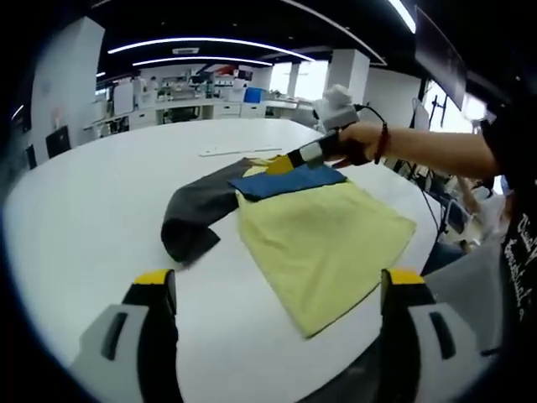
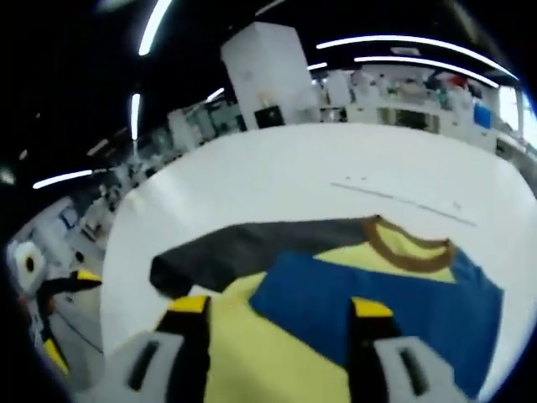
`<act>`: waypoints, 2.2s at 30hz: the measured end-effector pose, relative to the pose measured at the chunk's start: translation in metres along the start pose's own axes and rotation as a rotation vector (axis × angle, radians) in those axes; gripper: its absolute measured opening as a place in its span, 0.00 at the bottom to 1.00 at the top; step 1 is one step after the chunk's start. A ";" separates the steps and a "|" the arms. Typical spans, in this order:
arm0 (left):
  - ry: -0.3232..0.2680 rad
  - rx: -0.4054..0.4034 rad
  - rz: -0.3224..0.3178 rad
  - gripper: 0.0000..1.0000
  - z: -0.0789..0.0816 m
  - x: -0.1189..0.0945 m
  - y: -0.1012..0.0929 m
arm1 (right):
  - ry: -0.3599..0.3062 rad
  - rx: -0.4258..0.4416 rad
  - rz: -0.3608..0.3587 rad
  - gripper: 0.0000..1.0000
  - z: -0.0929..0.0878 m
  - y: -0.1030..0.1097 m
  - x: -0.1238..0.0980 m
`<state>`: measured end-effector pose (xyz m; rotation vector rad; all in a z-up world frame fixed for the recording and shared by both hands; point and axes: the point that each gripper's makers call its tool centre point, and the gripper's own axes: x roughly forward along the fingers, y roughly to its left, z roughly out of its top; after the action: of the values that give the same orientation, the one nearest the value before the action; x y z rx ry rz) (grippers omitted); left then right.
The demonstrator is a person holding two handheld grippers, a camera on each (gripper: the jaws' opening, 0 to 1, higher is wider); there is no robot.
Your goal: Fold the garment on the visible template until the final outline fits inside the template.
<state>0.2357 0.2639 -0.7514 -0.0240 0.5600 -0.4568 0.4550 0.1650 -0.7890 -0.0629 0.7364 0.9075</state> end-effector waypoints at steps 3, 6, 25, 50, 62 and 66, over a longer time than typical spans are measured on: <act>-0.005 0.004 0.012 0.99 0.002 -0.002 0.004 | -0.005 -0.002 -0.012 0.76 -0.002 -0.003 -0.010; -0.005 0.006 0.018 0.99 0.002 -0.004 0.008 | 0.002 -0.004 -0.025 0.81 -0.006 -0.007 -0.018; 0.003 0.002 0.096 0.99 0.006 -0.005 0.040 | 0.008 0.021 -0.153 0.98 -0.046 -0.069 -0.084; -0.045 -0.032 0.303 0.70 0.007 0.005 0.113 | 0.013 0.044 -0.323 0.55 -0.093 -0.150 -0.123; -0.036 -0.017 0.321 0.49 0.002 0.032 0.133 | 0.049 0.064 -0.415 0.24 -0.115 -0.179 -0.130; -0.018 -0.018 0.327 0.44 -0.004 0.039 0.138 | 0.047 0.069 -0.431 0.14 -0.117 -0.181 -0.132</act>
<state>0.3202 0.3721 -0.7945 0.0455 0.5381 -0.1329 0.4712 -0.0812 -0.8423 -0.1752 0.7601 0.4707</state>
